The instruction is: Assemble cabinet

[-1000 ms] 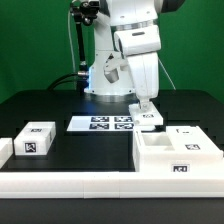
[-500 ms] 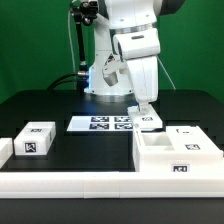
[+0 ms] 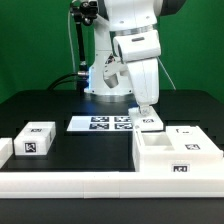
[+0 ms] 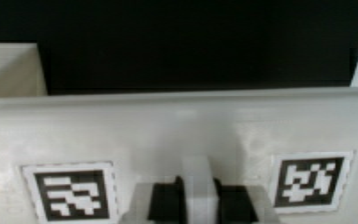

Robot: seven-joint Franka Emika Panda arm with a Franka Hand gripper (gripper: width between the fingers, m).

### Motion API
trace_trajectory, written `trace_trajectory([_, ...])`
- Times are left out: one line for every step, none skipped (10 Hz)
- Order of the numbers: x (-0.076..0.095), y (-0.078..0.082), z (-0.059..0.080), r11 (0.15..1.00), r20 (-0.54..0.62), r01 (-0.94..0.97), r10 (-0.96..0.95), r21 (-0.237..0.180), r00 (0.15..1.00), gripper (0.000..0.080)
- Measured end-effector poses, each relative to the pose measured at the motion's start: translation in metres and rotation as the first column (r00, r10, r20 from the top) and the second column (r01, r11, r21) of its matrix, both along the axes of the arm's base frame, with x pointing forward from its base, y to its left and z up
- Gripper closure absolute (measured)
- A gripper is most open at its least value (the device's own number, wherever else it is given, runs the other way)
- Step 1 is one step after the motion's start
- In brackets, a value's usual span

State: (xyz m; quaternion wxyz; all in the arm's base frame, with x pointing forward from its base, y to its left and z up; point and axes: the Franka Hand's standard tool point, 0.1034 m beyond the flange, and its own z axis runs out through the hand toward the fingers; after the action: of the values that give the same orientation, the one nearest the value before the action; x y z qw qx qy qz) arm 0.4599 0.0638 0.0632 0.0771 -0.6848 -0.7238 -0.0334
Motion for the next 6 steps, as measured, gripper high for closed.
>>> trace_trajectory([0.0003,0.0002,-0.0003,1.000,-0.002,0.000,0.000,0.001,1.000,0.0737])
trace_trajectory([0.0044,0.0011,0.0007,1.000,0.002,0.001,-0.001,0.003,1.000,0.0737])
trace_trajectory([0.0074,0.0030,0.0016,1.000,0.006,0.006,-0.006,0.005,1.000,0.0737])
trace_trajectory([0.0078,0.0053,0.0021,1.000,0.005,0.016,-0.016,0.005,1.000,0.0737])
trace_trajectory([0.0086,0.0060,0.0024,1.000,0.005,0.022,-0.022,0.005,1.000,0.0737])
trace_trajectory([0.0091,0.0056,0.0019,1.000,0.005,0.023,-0.024,0.006,1.000,0.0737])
